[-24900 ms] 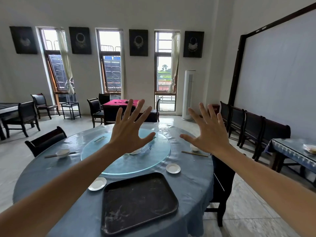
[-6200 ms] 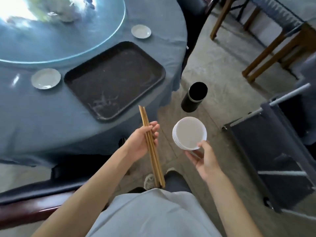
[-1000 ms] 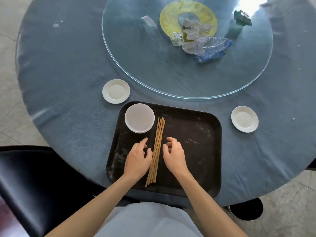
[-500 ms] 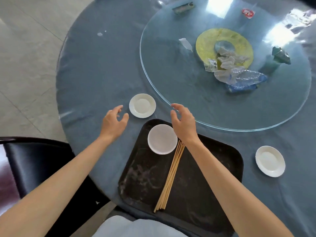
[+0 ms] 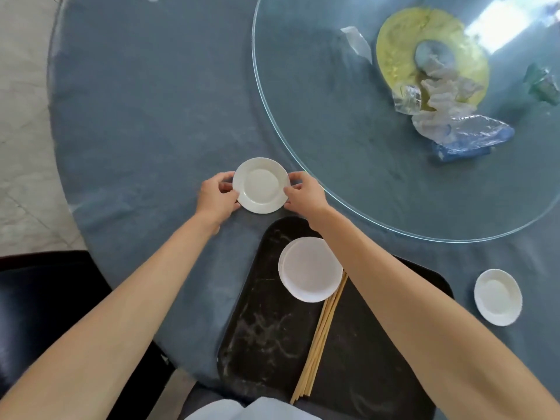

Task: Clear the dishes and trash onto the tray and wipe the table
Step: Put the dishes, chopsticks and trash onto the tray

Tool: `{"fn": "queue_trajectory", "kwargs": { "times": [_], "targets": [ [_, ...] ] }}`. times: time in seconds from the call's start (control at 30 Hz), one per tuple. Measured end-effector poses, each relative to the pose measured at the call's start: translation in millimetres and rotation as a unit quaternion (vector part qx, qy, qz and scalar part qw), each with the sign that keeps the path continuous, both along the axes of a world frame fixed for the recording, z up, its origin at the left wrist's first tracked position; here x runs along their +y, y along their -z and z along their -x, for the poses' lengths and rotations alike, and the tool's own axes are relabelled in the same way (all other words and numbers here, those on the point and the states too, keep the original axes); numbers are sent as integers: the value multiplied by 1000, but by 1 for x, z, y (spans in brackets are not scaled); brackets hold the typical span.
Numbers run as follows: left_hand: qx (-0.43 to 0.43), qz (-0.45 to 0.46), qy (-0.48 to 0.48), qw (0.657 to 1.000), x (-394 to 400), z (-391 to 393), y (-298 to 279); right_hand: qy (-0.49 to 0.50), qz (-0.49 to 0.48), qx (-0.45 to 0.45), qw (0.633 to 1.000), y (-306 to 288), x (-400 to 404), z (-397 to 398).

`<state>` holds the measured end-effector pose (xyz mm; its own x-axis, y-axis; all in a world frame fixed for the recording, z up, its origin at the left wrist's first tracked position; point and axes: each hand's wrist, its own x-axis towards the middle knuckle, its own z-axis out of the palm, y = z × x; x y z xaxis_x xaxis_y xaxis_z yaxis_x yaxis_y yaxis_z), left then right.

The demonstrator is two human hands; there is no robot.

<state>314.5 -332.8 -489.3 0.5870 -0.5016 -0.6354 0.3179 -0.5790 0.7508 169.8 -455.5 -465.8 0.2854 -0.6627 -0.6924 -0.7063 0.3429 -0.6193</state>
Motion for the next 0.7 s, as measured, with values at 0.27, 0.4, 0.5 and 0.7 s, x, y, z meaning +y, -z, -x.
{"fn": "queue_trajectory", "kwargs": {
  "times": [0.27,0.4,0.5,0.7],
  "targets": [
    [-12,65,22,998,-4,10,-45,76,1,-93,993,-34,0,32],
    [-16,104,78,991,-31,40,-92,132,55,-140,980,-81,-6,77],
    [-17,133,128,983,-56,81,-121,181,75,-166,967,-108,-16,128],
    [-4,153,191,970,-100,204,-148,247,98,-179,947,-133,-37,261]
  ]
}}
